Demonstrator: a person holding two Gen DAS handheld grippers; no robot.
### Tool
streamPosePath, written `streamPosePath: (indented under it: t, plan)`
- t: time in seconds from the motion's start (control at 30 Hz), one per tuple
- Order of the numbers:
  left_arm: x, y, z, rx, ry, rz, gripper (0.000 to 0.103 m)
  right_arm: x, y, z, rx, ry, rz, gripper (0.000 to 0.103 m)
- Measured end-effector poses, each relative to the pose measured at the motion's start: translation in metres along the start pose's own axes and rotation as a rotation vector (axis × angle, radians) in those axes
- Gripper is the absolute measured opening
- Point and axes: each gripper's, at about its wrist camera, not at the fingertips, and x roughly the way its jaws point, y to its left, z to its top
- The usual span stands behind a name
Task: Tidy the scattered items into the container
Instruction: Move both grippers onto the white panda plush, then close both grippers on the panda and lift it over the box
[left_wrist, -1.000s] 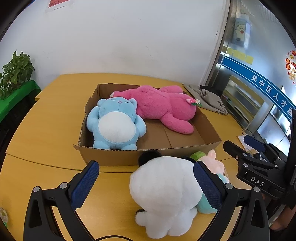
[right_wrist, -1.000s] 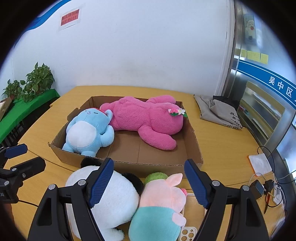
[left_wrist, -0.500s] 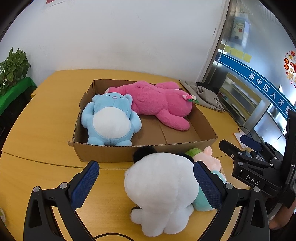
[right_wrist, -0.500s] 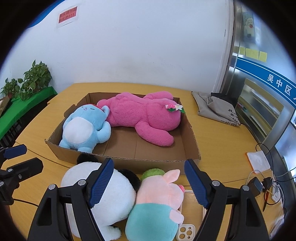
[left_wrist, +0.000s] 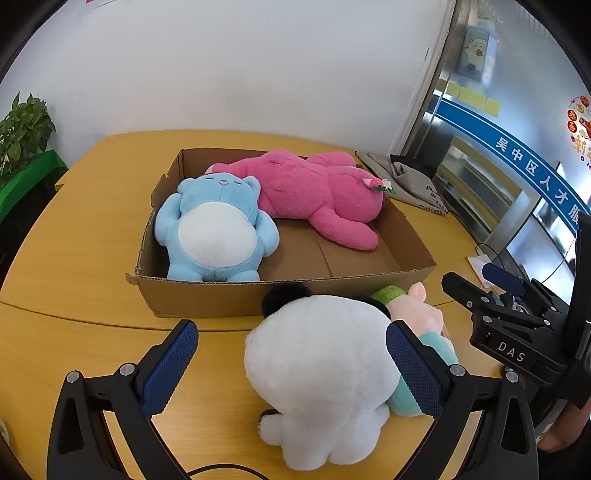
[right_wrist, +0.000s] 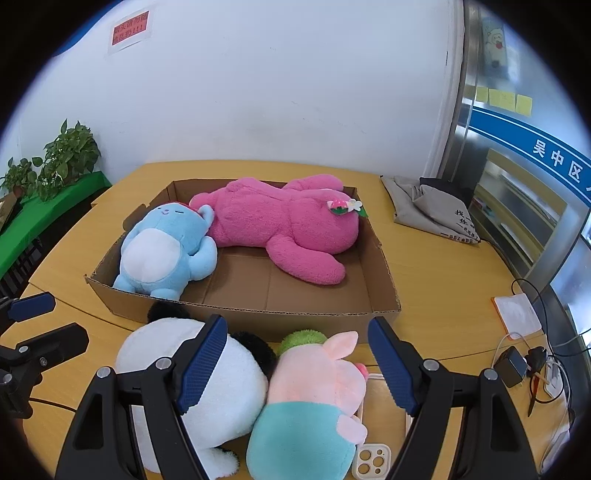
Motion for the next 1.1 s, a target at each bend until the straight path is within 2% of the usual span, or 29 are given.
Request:
streamPosePath:
  t: [0.1, 0.2, 0.3, 0.47, 0.53, 0.57, 0.67, 0.8, 0.9, 0.93, 1.0, 1.1]
  plan:
    - [0.006, 0.003, -0.004, 0.001, 0.028, -0.026, 0.103, 0.001, -0.002, -0.003, -0.001, -0.003, 0.01, 0.079]
    - [0.016, 0.007, -0.008, 0.02, 0.064, -0.051, 0.103, -0.002, 0.003, -0.012, -0.065, -0.019, 0.076, 0.079]
    - [0.034, 0.011, -0.012, 0.033, 0.099, -0.075, 0.103, 0.001, 0.017, -0.028, -0.118, 0.012, 0.137, 0.079]
    - [0.07, 0.02, -0.016, 0.032, 0.178, -0.104, 0.103, 0.017, 0.055, -0.06, -0.208, 0.082, 0.304, 0.079]
    - [0.076, 0.023, -0.014, 0.005, 0.185, -0.171, 0.103, 0.025, 0.066, -0.069, -0.222, 0.115, 0.37, 0.079]
    - [0.079, 0.024, -0.012, -0.002, 0.192, -0.202, 0.103, 0.029, 0.07, -0.072, -0.227, 0.126, 0.381, 0.079]
    - [0.09, 0.023, -0.009, 0.002, 0.218, -0.275, 0.103, 0.036, 0.075, -0.079, -0.255, 0.104, 0.334, 0.085]
    - [0.105, 0.033, -0.005, -0.073, 0.278, -0.414, 0.103, 0.041, 0.068, -0.076, -0.235, 0.107, 0.326, 0.088]
    - [0.108, 0.035, -0.006, -0.092, 0.292, -0.458, 0.103, 0.05, 0.064, -0.074, -0.238, 0.118, 0.332, 0.094]
    - [0.107, 0.034, -0.007, -0.084, 0.296, -0.469, 0.103, 0.055, 0.063, -0.075, -0.23, 0.129, 0.336, 0.102]
    - [0.108, 0.033, -0.009, -0.069, 0.306, -0.48, 0.103, 0.068, 0.061, -0.077, -0.192, 0.172, 0.39, 0.103]
    - [0.111, 0.034, -0.01, -0.078, 0.328, -0.508, 0.103, 0.071, 0.064, -0.078, -0.191, 0.174, 0.402, 0.103]
